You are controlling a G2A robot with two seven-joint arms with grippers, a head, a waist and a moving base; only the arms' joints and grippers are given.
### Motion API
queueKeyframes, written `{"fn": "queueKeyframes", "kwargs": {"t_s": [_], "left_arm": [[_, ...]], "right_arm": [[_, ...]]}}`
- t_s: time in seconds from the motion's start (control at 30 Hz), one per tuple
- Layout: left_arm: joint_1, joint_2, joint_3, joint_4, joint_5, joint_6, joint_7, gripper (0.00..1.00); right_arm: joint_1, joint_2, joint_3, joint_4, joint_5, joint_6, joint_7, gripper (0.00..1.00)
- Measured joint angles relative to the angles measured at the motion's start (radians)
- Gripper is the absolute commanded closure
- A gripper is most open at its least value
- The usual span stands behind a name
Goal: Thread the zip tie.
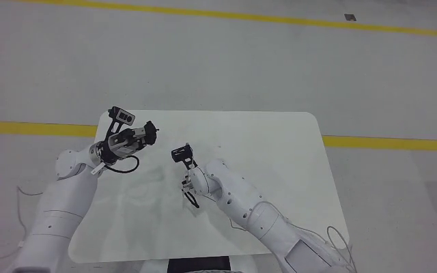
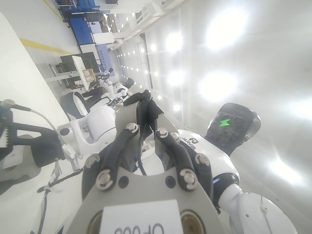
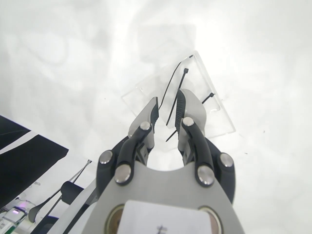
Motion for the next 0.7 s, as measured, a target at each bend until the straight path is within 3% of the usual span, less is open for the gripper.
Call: {"fn": "queueKeyframes", "kwargs": {"t_s": [0.53,0.7], "left_arm": [[0.0,0.0,0.0,0.0,0.0,0.0,0.0,1.0],[0.0,0.0,0.0,0.0,0.0,0.0,0.0,1.0]], "right_arm": [[-0.026,-0.086,0.042,0.08,-0.169,0.0,0.042,0.83],[-0.034,-0.105,0.05,0.096,-0.206,0.0,0.048,0.91]]}}
